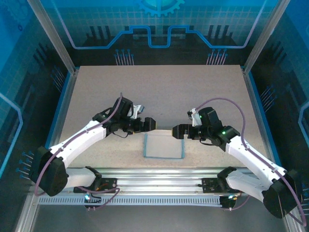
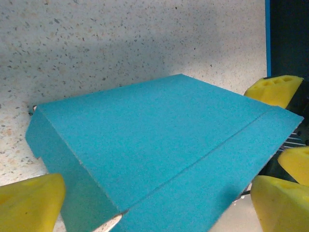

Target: Fold the paper box

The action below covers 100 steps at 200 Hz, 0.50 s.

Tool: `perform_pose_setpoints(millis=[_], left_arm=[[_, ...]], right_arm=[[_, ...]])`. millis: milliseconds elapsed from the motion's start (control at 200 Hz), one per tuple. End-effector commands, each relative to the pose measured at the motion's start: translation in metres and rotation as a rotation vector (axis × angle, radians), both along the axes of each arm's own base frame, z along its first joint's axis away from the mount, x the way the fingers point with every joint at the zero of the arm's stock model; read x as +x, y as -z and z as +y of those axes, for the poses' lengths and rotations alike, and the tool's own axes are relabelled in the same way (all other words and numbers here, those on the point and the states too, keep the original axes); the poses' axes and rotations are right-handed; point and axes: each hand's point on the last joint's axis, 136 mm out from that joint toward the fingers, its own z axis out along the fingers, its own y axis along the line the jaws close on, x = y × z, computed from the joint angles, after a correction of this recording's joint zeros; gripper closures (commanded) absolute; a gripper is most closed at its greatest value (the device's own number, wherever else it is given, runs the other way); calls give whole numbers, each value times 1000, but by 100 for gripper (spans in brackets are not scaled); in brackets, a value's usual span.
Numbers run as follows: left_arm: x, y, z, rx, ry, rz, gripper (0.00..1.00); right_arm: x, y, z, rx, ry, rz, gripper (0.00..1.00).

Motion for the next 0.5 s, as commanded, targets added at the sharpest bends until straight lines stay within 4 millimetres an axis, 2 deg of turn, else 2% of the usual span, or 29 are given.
perform_pose_setpoints(millis=[0, 175, 495], left_arm=[[1, -1, -8, -66, -12, 45, 1], [-1, -1, -14, -117, -14, 72, 2], [-10, 16, -13, -90, -23, 132, 4]], right_arm=[[-3, 0, 4, 52, 5, 23, 0], [0, 0, 8, 113, 32, 34, 0], [1, 3, 9, 153, 71, 49, 0]])
